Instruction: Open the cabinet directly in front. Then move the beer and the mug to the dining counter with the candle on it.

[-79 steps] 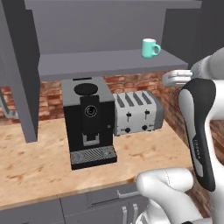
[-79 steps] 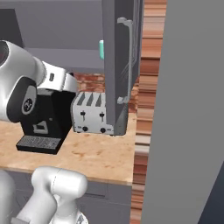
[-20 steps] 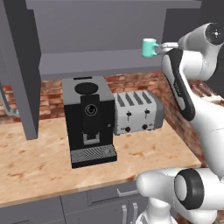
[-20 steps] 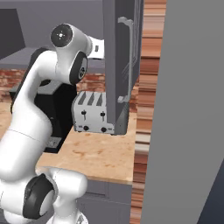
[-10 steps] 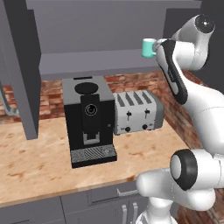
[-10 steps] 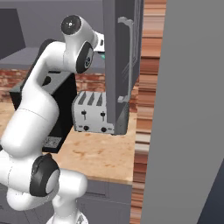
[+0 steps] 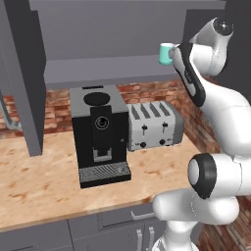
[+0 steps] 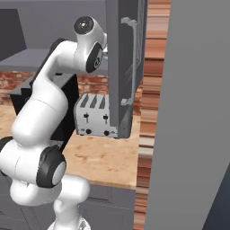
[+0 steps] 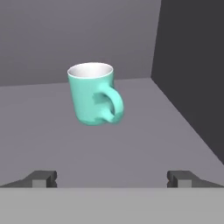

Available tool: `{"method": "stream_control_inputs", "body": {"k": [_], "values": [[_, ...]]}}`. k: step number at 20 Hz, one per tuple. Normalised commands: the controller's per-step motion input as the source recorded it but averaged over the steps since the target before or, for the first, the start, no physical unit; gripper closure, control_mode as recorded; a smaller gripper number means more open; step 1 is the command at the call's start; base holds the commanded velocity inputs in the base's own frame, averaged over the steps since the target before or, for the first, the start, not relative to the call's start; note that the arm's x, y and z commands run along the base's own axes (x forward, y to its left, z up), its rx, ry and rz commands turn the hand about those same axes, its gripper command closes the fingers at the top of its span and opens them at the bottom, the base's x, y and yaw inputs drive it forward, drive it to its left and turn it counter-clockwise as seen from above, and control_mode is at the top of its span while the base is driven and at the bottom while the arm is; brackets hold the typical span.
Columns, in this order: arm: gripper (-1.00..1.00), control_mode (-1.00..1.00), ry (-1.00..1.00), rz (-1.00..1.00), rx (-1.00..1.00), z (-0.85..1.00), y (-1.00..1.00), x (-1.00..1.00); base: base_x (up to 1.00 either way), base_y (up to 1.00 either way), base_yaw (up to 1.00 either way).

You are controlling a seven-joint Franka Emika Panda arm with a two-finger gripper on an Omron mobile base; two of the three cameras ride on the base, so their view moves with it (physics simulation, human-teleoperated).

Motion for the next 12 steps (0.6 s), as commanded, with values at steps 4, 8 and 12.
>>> {"method": "stream_control_inputs", "body": {"k": [4,8,12], "values": [[-1.00,-1.00,-0.02,0.02,0.00,-0.14,-0.17,0.13,0.00,0.00,0.00],[-1.00,-1.00,0.00,0.00,0.01,0.00,-0.04,0.27,0.00,0.00,0.00],[-1.00,-1.00,0.00,0.00,0.01,0.02,-0.01,0.35,0.00,0.00,0.00]]}}
